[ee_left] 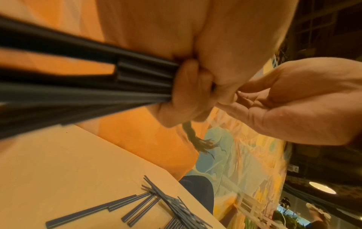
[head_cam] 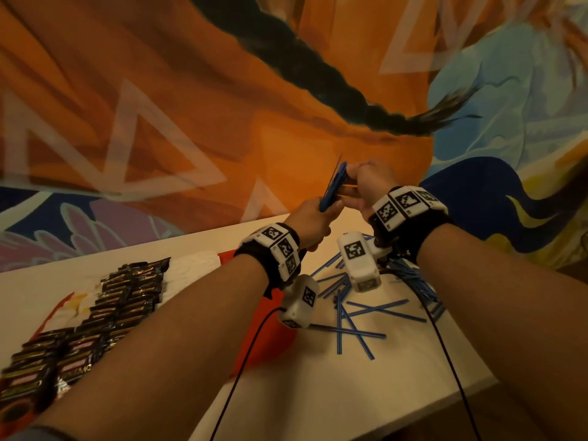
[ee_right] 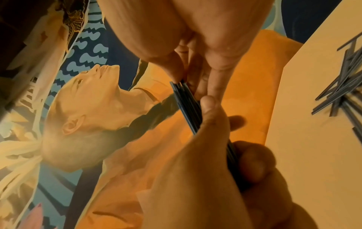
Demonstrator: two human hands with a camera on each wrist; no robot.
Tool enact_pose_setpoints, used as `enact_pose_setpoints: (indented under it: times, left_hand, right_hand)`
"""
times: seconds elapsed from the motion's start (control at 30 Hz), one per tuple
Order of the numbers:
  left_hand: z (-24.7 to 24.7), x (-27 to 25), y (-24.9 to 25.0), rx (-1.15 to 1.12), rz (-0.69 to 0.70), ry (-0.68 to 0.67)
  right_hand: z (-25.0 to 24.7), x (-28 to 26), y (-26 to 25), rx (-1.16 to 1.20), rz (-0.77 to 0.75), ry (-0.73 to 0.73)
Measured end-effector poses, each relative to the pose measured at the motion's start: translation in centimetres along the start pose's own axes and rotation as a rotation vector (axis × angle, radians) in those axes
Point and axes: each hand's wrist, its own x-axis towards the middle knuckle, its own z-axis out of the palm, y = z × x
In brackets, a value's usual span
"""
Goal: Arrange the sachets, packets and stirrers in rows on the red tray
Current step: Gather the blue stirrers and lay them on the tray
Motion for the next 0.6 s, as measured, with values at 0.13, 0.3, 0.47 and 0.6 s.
enact_pose_setpoints:
  times: [0.13,0.3,0.47,0.6]
  left_hand:
    - [-0.9,-0.8,0.8,-0.026,-0.009,0.031]
    - [-2.5,-2.0,1.8,-0.085,-0.049,0.046]
    - [-3.5,-3.1,1.9,-0.095,-0.089,0.086]
    - [-4.5,-4.4,2.3,-0.137,-0.106,0.068]
  right_hand:
    - [0.8,-0.6,-0.9,0.004,-0.027,-0.04]
    - [2.1,-1.2,-1.8,0.008,-0.054,-0.077]
    - [3.3,-2.0,-2.2,-0.015,-0.053,-0.094]
    - [4.4,-2.7,-2.5,-0.019,-0.039,-0.098]
